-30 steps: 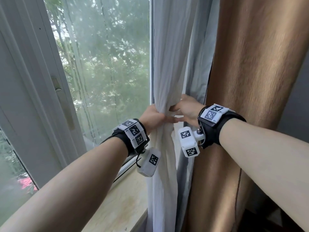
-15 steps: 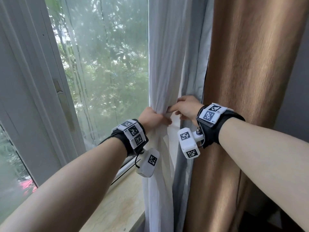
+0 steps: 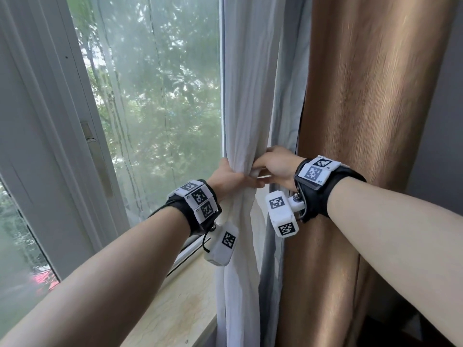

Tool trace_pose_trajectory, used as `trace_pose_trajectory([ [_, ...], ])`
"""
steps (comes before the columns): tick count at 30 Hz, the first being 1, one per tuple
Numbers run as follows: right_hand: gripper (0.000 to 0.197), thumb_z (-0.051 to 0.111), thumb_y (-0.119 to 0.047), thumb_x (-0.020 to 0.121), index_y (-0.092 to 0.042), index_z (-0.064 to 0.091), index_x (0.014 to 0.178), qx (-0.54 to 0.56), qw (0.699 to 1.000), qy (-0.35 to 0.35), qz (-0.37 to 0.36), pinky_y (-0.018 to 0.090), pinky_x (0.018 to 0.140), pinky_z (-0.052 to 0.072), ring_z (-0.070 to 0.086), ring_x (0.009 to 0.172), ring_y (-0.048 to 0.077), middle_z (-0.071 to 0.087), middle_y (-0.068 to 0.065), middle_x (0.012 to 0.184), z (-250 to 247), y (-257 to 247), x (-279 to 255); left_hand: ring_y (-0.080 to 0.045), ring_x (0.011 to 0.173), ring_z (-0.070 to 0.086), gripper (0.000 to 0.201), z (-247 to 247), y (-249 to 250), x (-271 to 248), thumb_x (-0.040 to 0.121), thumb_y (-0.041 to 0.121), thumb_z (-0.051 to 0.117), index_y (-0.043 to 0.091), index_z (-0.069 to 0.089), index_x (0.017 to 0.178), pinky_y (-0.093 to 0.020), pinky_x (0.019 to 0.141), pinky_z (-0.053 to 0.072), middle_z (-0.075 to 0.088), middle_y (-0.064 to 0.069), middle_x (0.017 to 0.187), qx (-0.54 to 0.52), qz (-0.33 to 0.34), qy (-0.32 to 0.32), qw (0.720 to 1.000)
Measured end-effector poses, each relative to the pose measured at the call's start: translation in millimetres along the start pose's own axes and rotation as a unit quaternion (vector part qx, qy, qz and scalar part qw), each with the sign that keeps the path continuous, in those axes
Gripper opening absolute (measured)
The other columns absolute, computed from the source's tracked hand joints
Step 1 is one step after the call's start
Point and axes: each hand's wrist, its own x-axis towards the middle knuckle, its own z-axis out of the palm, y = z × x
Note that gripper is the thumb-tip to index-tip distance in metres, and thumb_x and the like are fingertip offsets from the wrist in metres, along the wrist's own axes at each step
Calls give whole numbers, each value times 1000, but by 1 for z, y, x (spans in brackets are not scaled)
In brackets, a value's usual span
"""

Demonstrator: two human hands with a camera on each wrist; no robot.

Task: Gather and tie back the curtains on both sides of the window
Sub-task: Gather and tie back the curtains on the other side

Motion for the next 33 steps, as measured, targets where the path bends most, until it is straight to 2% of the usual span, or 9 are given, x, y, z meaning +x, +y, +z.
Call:
trace_pose_trajectory([
  [3, 13, 55, 13, 87, 9, 68, 86, 20, 999, -46, 5, 33, 66, 50, 63, 69, 23, 67, 13, 71, 1, 1, -4, -25, 103, 74, 60, -1, 7, -8, 58, 18, 91, 12, 75, 116, -42, 95, 61, 78, -8, 110, 17, 2, -18, 1000],
  [7, 12, 76, -18, 67, -17, 65, 61, 29, 999, 17, 7, 35, 77, 41, 60, 81, 20, 66, 2, 79, -2, 1, 0, -24, 81, 72, 34, -5, 4, -5, 79, 6, 83, 3, 75, 111, -35, 77, 62, 75, -10, 93, 30, -19, 25, 999],
  [9, 18, 84, -16, 66, -18, 69, 74, 4, 998, 64, 4, 34, 77, 45, 59, 97, 21, 67, 1, 93, -7, 4, 4, -26, 78, 68, 31, -6, 4, -6, 80, 6, 82, 0, 74, 109, -32, 74, 58, 71, -10, 86, 28, -25, 28, 999],
  [13, 58, 81, -11, 83, -13, 54, 135, 2, 998, 47, 37, 49, 112, 45, 41, 127, 21, 48, 0, 142, -10, 9, 7, -28, 75, 69, 47, -6, 4, -8, 70, 11, 88, 6, 72, 114, -38, 76, 62, 71, -10, 83, 32, -29, -6, 999],
  [15, 24, 70, -8, 92, -15, 60, 112, 25, 998, 11, 51, 53, 117, 40, 43, 133, 25, 49, 1, 141, -4, 7, 5, -30, 71, 71, 47, -6, 4, -9, 70, 11, 89, 8, 71, 113, -49, 82, 64, 72, -13, 83, 25, -38, -33, 998],
  [20, 35, 51, 6, 96, -1, 68, 126, 53, 998, -2, 28, 53, 101, 56, 68, 97, 32, 73, 21, 118, 7, 12, 12, -32, 96, 77, 70, -3, 5, -8, 50, 26, 96, 13, 75, 116, -54, 91, 61, 79, -10, 107, 5, -50, -40, 998],
  [24, 34, 56, 11, 93, 7, 66, 126, 32, 999, -3, 25, 37, 70, 61, 67, 82, 27, 72, 27, 105, 7, 14, 14, -23, 103, 74, 49, -4, 8, -9, 72, 12, 90, 13, 75, 118, -32, 84, 59, 78, -4, 110, -2, -36, -28, 999],
  [30, 32, 75, -14, 84, -2, 73, 114, 9, 996, 81, 42, 32, 60, 44, 61, 76, 24, 71, 11, 90, 2, 20, 27, -25, 97, 75, 76, -4, 6, -6, 41, 25, 97, 12, 76, 113, -43, 92, 62, 78, -7, 107, -2, -21, 10, 1000],
  [33, 29, 84, -17, 79, -8, 68, 101, -7, 991, 129, 38, 37, 72, 54, 60, 89, 23, 68, 9, 100, -4, 20, 29, -31, 93, 76, 68, -3, 4, -7, 42, 17, 91, 8, 77, 108, -49, 87, 64, 78, -13, 103, -8, -18, 9, 1000],
])
